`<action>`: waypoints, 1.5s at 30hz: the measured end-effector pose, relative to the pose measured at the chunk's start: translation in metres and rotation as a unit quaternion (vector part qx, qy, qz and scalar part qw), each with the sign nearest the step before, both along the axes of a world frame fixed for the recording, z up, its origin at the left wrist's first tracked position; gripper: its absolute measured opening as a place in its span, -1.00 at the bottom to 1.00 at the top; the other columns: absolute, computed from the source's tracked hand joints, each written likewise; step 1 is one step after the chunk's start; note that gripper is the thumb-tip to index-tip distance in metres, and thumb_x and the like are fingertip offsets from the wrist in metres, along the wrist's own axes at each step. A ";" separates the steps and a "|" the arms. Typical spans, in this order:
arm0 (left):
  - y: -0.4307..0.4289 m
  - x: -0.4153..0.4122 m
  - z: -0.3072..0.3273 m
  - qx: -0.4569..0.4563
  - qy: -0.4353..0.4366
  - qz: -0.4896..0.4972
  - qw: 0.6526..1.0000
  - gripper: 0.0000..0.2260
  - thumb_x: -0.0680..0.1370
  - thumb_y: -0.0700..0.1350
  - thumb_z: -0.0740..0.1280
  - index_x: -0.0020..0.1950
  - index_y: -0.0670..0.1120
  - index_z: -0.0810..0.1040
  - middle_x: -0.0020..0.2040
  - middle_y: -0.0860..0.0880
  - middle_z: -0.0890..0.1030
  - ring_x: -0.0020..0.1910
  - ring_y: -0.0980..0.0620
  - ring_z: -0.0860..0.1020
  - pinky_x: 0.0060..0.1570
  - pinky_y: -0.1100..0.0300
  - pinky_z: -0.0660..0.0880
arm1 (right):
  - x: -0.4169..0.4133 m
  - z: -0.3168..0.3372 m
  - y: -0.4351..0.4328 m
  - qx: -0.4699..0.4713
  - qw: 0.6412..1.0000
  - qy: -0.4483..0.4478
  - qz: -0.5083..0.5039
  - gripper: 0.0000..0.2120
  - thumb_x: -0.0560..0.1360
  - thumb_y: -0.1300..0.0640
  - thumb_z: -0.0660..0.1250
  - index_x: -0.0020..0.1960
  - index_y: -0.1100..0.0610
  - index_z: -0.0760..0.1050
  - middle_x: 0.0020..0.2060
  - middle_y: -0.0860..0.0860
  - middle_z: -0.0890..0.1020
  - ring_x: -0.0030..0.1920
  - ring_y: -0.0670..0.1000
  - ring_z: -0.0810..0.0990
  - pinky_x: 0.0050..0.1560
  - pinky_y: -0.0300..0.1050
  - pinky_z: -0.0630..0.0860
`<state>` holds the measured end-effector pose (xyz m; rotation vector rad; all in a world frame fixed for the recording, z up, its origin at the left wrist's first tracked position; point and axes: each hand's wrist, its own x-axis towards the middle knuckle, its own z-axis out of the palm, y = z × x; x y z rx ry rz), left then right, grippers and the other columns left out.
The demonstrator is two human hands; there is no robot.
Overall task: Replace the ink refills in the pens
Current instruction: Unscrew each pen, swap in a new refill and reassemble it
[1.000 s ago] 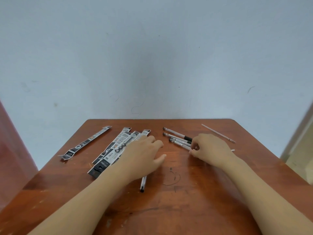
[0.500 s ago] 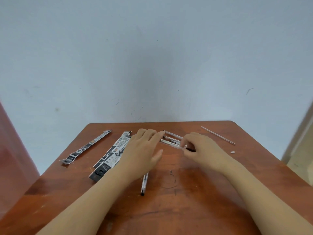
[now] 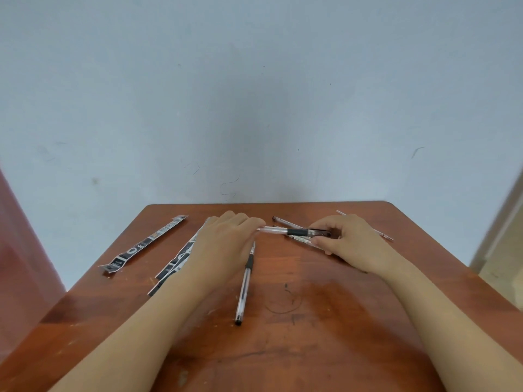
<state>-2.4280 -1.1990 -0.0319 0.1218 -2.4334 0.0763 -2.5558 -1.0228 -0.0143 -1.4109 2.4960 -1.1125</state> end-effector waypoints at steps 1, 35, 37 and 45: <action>-0.001 0.001 0.001 -0.008 0.002 0.010 1.000 -0.70 0.44 -0.09 0.08 -0.08 -0.05 0.61 -0.33 0.05 0.62 -0.39 0.01 0.55 -0.42 0.18 0.42 | 0.000 0.001 0.001 -0.008 1.000 -0.013 -0.001 -0.90 0.47 0.17 0.34 -0.14 -0.03 0.55 -0.55 -0.30 0.53 -0.48 -0.27 0.45 -0.37 -0.48 0.33; 0.004 0.009 0.018 0.209 -0.194 -0.073 0.956 -0.88 0.54 0.04 0.19 -0.09 0.14 0.51 -0.43 0.08 0.43 -0.44 0.19 0.37 -0.43 0.32 0.22 | 0.024 -0.002 -0.011 -0.017 0.994 0.014 0.110 -0.81 0.52 0.12 0.28 -0.25 0.09 0.55 -0.51 -0.14 0.52 -0.42 -0.14 0.45 -0.35 -0.35 0.32; 0.004 0.009 0.019 0.232 -0.201 -0.079 0.948 -0.88 0.55 0.03 0.19 -0.12 0.13 0.51 -0.43 0.08 0.42 -0.46 0.17 0.35 -0.44 0.35 0.23 | 0.024 -0.002 -0.012 -0.031 0.992 0.038 0.118 -0.80 0.52 0.13 0.28 -0.16 0.22 0.59 -0.42 0.02 0.58 -0.37 -0.04 0.46 -0.29 -0.21 0.35; 0.007 0.010 0.024 0.315 -0.238 -0.107 0.912 -0.70 0.55 0.00 0.19 -0.39 0.15 0.46 -0.45 0.03 0.34 -0.44 0.09 0.28 -0.36 0.24 0.26 | 0.026 0.000 -0.013 -0.017 0.988 0.052 0.145 -0.79 0.52 0.14 0.27 -0.10 0.27 0.58 -0.32 0.16 0.57 -0.33 0.00 0.43 -0.29 -0.20 0.31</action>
